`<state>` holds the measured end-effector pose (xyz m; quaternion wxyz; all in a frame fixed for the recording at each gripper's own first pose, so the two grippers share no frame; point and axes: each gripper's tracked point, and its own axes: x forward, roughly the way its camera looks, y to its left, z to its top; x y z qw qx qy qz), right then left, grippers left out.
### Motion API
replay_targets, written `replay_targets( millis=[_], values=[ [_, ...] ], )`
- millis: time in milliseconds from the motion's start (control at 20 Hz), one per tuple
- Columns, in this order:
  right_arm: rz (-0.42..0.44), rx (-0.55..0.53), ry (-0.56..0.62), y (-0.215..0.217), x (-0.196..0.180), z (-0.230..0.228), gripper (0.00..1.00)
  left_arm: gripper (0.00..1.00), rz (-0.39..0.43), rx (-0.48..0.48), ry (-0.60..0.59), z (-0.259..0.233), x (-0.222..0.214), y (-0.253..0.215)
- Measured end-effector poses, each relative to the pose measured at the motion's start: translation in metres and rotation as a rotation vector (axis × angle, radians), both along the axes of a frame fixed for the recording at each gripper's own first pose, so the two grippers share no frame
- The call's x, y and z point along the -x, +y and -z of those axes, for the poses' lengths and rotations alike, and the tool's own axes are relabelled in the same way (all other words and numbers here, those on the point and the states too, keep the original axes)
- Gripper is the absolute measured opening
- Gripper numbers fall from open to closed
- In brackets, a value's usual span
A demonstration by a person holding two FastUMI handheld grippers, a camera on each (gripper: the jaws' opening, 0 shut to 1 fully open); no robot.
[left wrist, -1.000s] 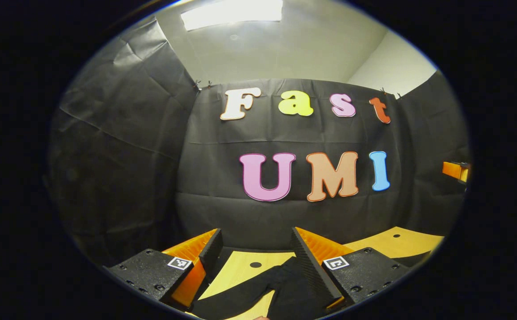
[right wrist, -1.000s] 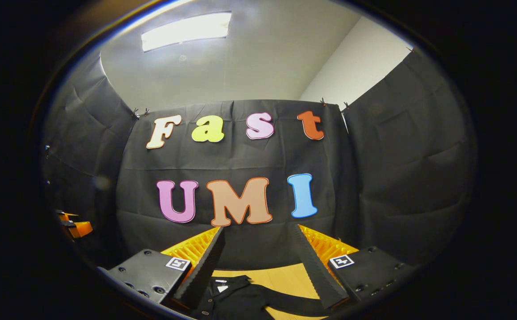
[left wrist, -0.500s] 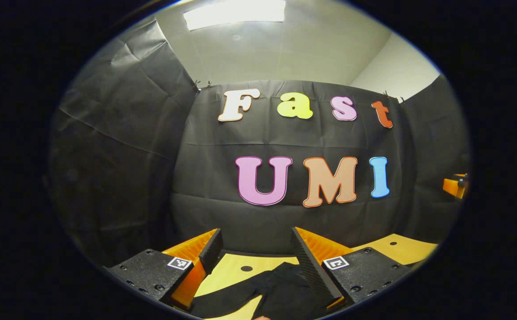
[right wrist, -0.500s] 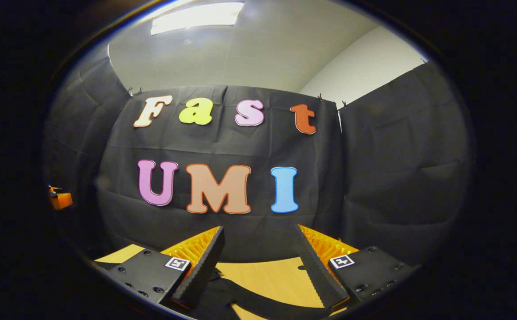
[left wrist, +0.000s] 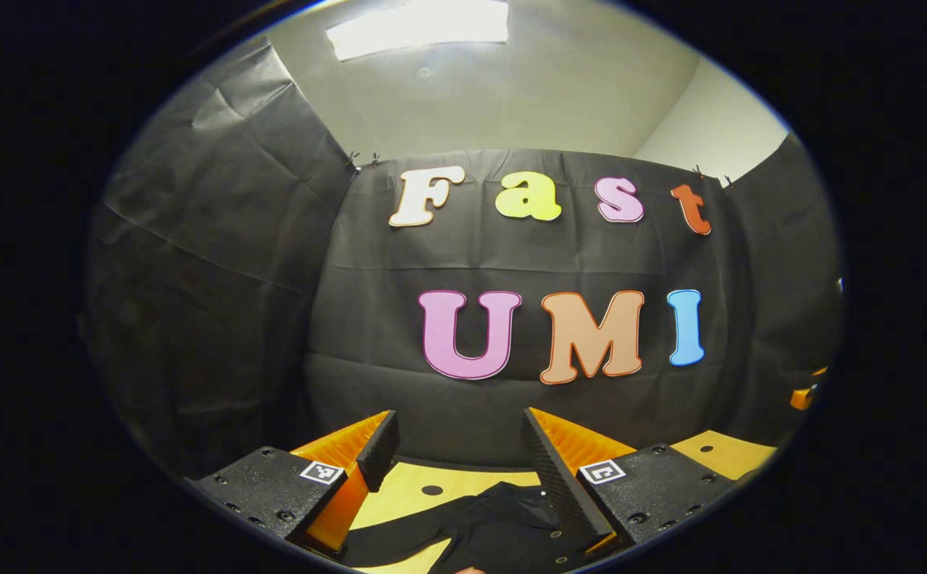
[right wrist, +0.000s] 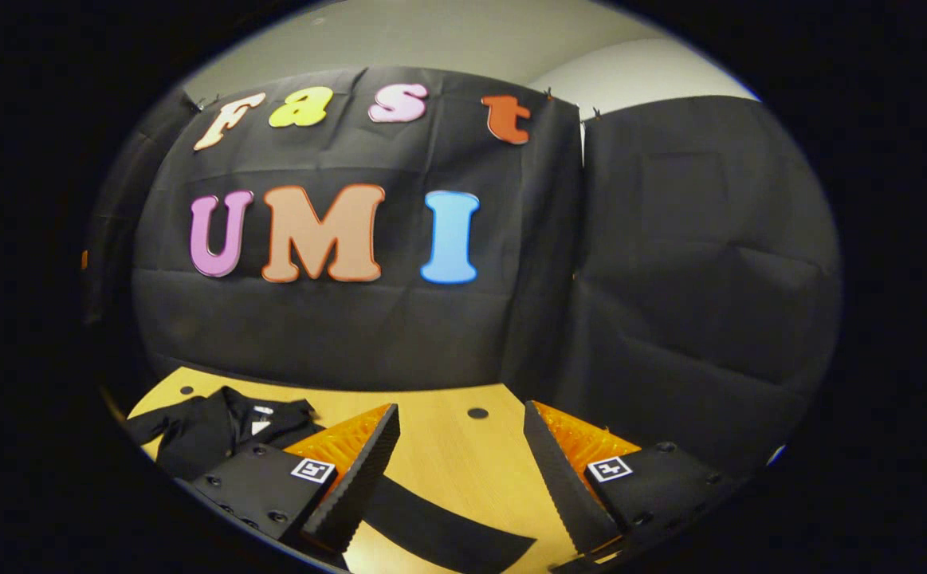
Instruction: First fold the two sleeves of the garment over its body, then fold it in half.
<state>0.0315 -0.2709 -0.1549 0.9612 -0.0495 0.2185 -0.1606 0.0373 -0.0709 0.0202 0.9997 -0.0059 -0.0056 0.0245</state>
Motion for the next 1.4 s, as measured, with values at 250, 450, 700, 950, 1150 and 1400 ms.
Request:
replay_targets(
  millis=[250,450,700,950,1150,1400],
  values=[
    [0.034,-0.033,0.143,-0.040,0.014,0.079,0.99,0.89,-0.006,-0.008,0.007,-0.001,-0.005,-0.023],
    [0.023,-0.117,0.310,-0.053,0.030,0.154,0.99,0.91,-0.027,-0.020,0.004,-0.006,-0.008,-0.035],
    [0.062,-0.168,0.431,-0.079,0.051,0.213,0.96,0.89,-0.037,-0.050,0.005,-0.011,-0.010,-0.053],
    [0.075,-0.209,0.530,-0.092,0.074,0.257,0.95,0.90,-0.038,-0.063,0.000,-0.014,-0.008,-0.075],
    [0.031,-0.219,0.617,-0.094,0.083,0.287,0.90,0.90,-0.061,-0.072,-0.010,-0.019,-0.006,-0.083],
    [-0.049,-0.246,0.593,-0.086,0.080,0.287,0.67,0.89,-0.065,-0.086,-0.022,-0.024,-0.004,-0.095]
  ],
)
